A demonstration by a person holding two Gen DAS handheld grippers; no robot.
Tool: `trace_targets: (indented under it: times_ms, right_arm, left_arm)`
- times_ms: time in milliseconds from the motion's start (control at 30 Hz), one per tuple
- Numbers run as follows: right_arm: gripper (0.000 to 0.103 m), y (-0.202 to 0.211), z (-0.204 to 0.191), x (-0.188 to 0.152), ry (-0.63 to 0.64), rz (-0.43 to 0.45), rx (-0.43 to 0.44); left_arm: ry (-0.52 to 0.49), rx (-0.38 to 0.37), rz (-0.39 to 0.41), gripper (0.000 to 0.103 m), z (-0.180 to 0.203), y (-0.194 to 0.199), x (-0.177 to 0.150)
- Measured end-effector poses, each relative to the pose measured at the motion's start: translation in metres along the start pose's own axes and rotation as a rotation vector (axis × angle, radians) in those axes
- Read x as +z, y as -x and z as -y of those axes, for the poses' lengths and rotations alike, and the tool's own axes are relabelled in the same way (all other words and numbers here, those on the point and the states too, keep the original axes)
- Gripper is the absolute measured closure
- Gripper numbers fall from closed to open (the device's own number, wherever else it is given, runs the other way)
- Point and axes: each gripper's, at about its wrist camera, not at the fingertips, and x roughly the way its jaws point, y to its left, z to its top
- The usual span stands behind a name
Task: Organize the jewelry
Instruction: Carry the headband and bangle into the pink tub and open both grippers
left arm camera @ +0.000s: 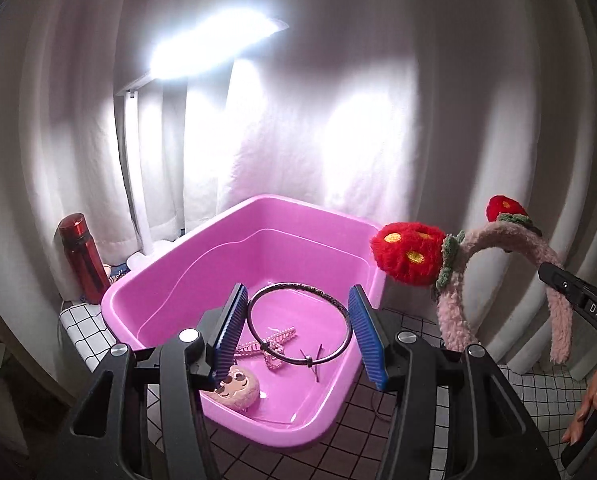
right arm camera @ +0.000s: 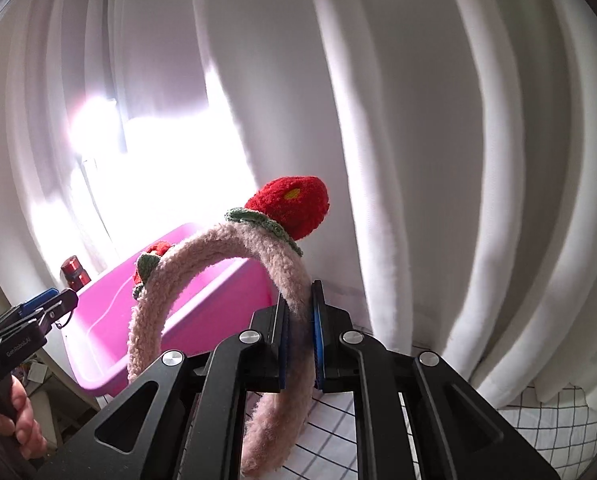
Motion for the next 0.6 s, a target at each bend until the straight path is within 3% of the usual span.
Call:
trace_targets:
  times_ms: [267, 600]
  right_arm:
    - [0.094, -0.051, -0.073, 0.029, 0.073, -0.003, 0.06]
    - [0.093, -0.129, -0.123, 0.03, 0.13, -0.119, 0.057]
  left_arm:
    - [0.031, 0.042, -0.009, 0.053, -0.054, -0.023, 0.01]
    - [0.04, 0.073, -0.056, 0.053, -0.092, -0.068, 0.005]
